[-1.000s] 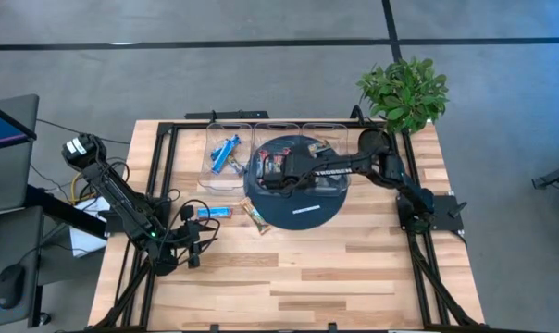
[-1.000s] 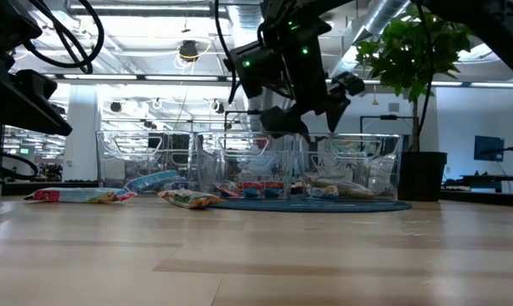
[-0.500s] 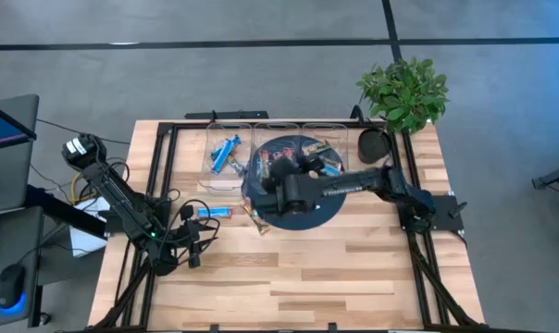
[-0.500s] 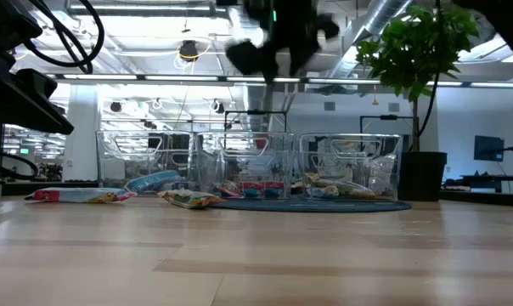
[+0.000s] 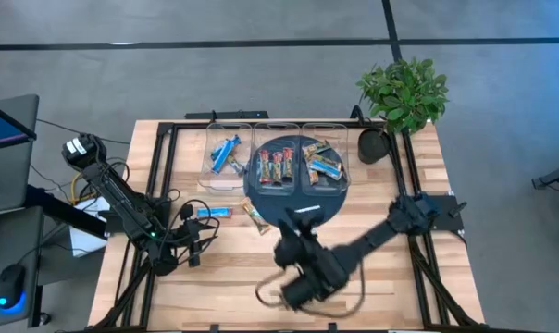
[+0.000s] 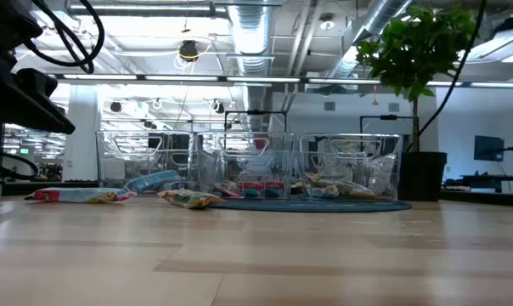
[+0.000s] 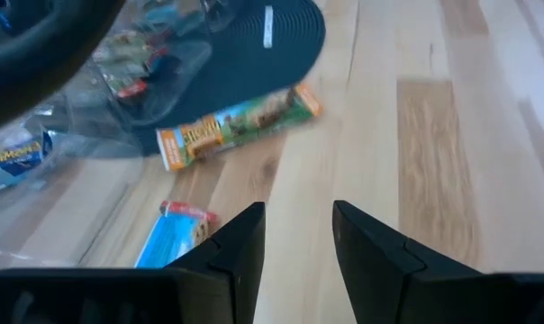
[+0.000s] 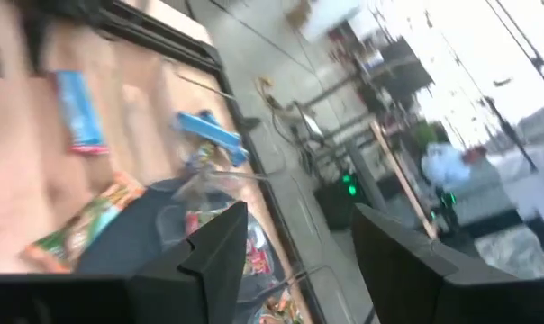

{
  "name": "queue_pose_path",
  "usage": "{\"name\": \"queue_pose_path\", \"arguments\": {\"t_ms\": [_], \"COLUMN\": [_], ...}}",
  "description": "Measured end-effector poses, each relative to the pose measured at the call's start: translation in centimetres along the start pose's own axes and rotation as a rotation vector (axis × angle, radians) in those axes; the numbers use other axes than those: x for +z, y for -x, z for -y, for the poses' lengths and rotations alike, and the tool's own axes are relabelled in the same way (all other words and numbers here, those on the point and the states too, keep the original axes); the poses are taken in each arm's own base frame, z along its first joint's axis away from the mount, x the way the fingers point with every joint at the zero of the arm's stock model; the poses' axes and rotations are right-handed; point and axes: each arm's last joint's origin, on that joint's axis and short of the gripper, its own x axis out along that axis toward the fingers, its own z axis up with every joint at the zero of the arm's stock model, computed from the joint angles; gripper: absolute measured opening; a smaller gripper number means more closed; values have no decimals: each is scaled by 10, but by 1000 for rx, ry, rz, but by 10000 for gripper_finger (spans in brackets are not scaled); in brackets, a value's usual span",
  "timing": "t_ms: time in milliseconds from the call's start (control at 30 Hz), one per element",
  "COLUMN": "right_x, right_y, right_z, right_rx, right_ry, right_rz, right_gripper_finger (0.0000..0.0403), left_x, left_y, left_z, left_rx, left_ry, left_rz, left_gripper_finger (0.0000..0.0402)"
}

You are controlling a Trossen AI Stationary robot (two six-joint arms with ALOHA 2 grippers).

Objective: Pick and place Granola Bars by type
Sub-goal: Put the red granola bar into the middle transparent bin

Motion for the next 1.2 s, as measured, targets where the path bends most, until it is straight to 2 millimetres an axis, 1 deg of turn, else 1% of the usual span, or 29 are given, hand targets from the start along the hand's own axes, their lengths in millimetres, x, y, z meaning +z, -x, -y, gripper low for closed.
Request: {"name": "queue_pose_path", "arguments": {"t_ms": [133,300,433,567,733,967,1067,1200], "right_x": [-5,-17,-26,-37,-49,-57,-59,-60], "right_y": [31,60,77,89,95,89,85,85], "right_z": [-9,-23,-33,-43,-56,-70,-73,-74], "right_rx": [46,89,117,134,144,142,137,139], "right_ry": [-10,-52,-98,-130,-155,-173,-177,-190], "right_rz": [57,100,129,144,154,148,144,142], "right_gripper_finger": [185,175,166,158,150,139,135,132], "left_x": [-5,-8,-10,-12,-13,-13,-13,-13], "left_y": [0,-4,-9,-13,-16,-19,-21,-23], "left_z": [-3,-13,-24,-34,-42,-48,-51,-52], "left_rx": [-12,55,131,199,242,279,292,282], "left_ry": [-37,-28,-13,8,9,22,52,84], "left_rz": [-67,-134,-199,-269,-337,-374,-405,-447], "left_gripper_finger": [128,128,128,128,128,137,144,150]}}
